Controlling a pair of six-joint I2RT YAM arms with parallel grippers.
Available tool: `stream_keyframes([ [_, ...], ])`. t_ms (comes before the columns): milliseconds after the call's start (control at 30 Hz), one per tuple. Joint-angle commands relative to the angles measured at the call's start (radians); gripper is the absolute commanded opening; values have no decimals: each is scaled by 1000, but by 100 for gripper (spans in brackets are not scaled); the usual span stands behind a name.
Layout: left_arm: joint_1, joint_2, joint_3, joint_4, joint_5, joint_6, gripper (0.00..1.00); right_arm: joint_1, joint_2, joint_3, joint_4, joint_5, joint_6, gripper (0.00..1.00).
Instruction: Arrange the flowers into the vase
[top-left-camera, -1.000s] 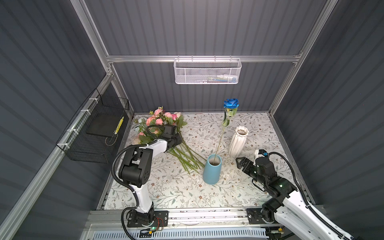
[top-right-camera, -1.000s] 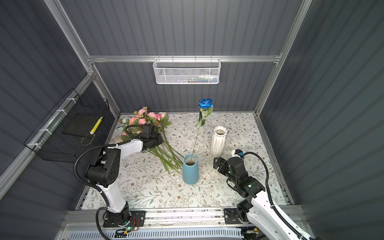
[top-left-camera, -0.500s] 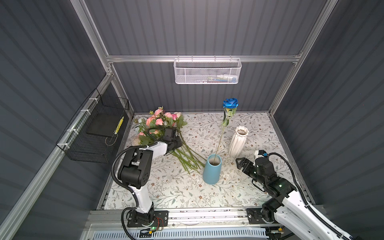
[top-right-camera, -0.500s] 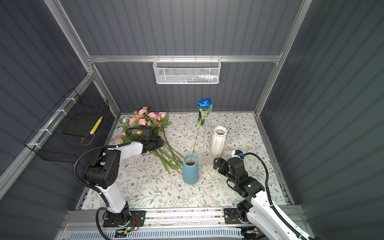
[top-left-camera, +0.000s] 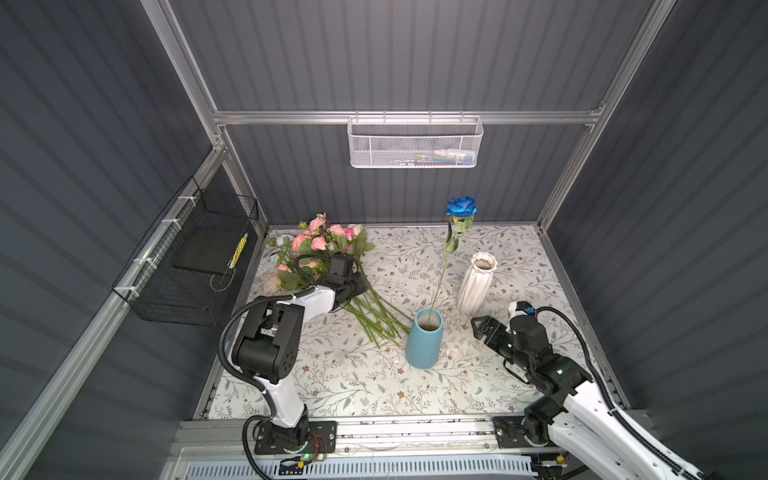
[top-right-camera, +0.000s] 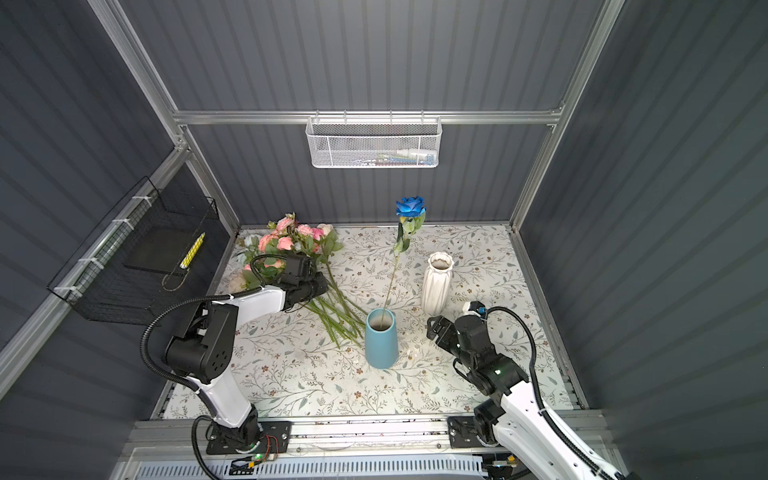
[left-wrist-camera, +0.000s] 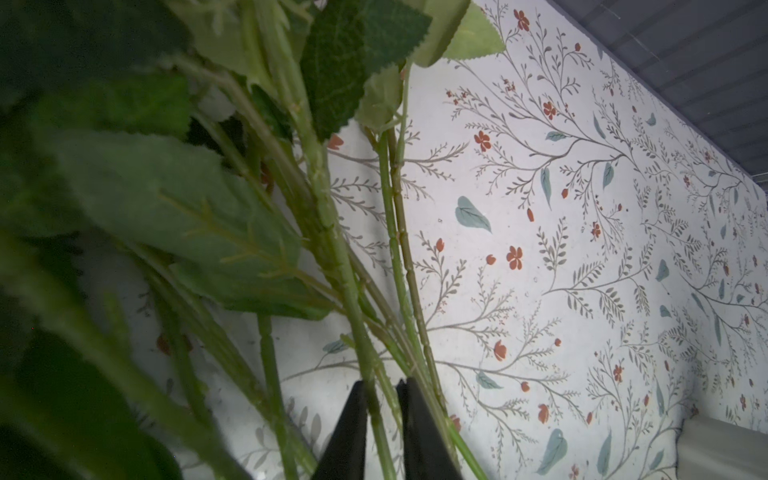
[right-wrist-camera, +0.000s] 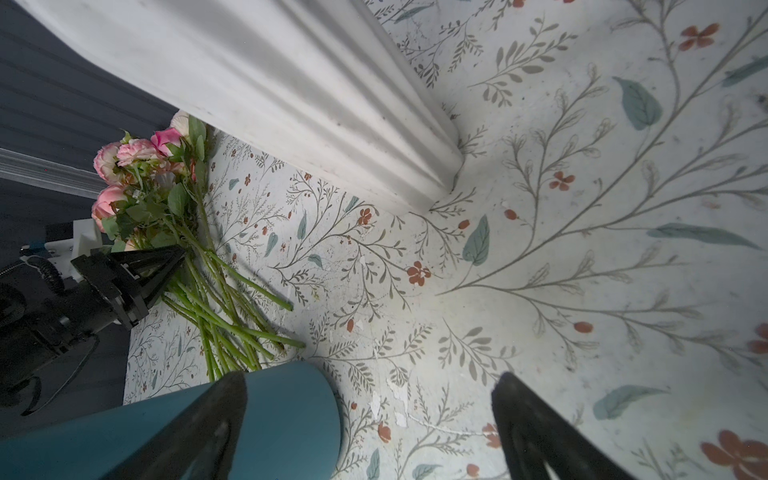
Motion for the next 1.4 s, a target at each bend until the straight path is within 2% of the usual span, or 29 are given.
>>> stream_keyframes([
  [0, -8, 10, -8, 0, -12, 17, 17, -4, -19, -14, -13, 1, 6, 94],
  [100, -8, 1, -31, 5, -21, 16, 26, -7, -23, -17, -12, 4, 9, 94],
  [167, -8, 6, -41, 14, -23, 16, 26, -7, -19, -17, -11, 2, 8, 94],
  [367, -10, 27, -39, 43, -18, 10, 11, -8, -11, -8, -13, -1, 5, 94],
  [533, -10, -29, -60, 102, -32, 15, 0, -10, -20, -3, -26, 5, -1, 94],
  [800, -15, -171, -180, 348, -40, 28, 0, -12, -12, -5, -21, 3, -1, 94],
  [1000, -15, -259, -236, 453, -66, 47, 0, -12, -25, -7, -20, -1, 1, 95],
  [1367, -72, -391, -199, 487, -194, 208, 0, -13, -44, -11, -12, -2, 8, 95],
])
